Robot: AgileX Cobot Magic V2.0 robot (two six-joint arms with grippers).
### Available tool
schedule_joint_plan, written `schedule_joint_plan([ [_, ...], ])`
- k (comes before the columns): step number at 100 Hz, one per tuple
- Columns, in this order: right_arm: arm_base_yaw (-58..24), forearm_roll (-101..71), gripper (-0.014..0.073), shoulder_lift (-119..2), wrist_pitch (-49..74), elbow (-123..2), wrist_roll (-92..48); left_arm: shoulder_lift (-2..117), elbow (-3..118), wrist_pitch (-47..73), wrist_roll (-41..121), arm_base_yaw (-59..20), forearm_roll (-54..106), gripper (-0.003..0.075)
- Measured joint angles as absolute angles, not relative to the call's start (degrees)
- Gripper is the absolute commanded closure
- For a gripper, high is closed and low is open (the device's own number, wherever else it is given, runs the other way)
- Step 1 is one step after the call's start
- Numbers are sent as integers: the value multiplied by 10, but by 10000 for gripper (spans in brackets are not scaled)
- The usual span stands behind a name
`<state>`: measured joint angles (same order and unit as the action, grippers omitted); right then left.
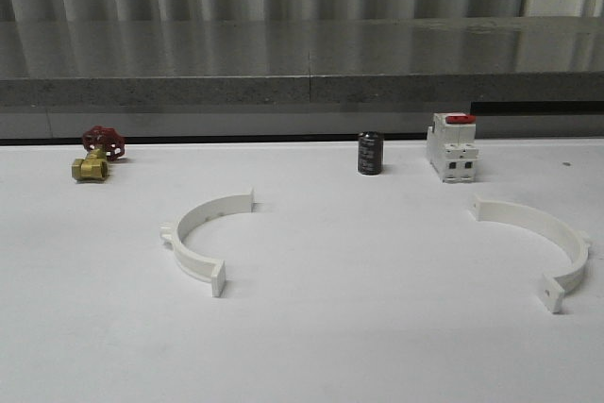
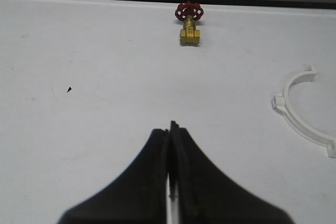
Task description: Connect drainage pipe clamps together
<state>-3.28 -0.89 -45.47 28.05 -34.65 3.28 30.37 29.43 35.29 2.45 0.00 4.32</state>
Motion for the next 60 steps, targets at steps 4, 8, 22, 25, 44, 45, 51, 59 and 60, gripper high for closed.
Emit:
schedule_joint_plan([
  [4, -33, -9, 652, -479, 275, -350, 33, 304, 294, 353, 25, 0, 43, 741],
  [8, -33, -9, 625, -501, 272, -351, 33, 304, 294, 353, 25, 0, 43, 741],
  [22, -33, -13, 391, -560, 276, -351, 33, 304, 294, 353, 25, 0, 43, 741],
  [25, -33, -16, 329, -568, 277, -351, 33, 304, 294, 353, 25, 0, 43, 741],
  [44, -33, -42, 84, -593, 278, -351, 33, 304, 294, 353, 25, 0, 43, 741],
  [45, -33, -43, 85, -593, 278, -351, 33, 304, 294, 353, 25, 0, 43, 741],
  [51, -33, -44, 84, -593, 277, -351, 33, 304, 294, 353, 25, 0, 43, 741],
  [59, -33, -45, 84, -601, 276, -358, 33, 304, 294, 353, 25, 0, 43, 741],
  [60, -33, -45, 84, -603, 276, -359, 33, 304, 294, 353, 25, 0, 43, 741],
])
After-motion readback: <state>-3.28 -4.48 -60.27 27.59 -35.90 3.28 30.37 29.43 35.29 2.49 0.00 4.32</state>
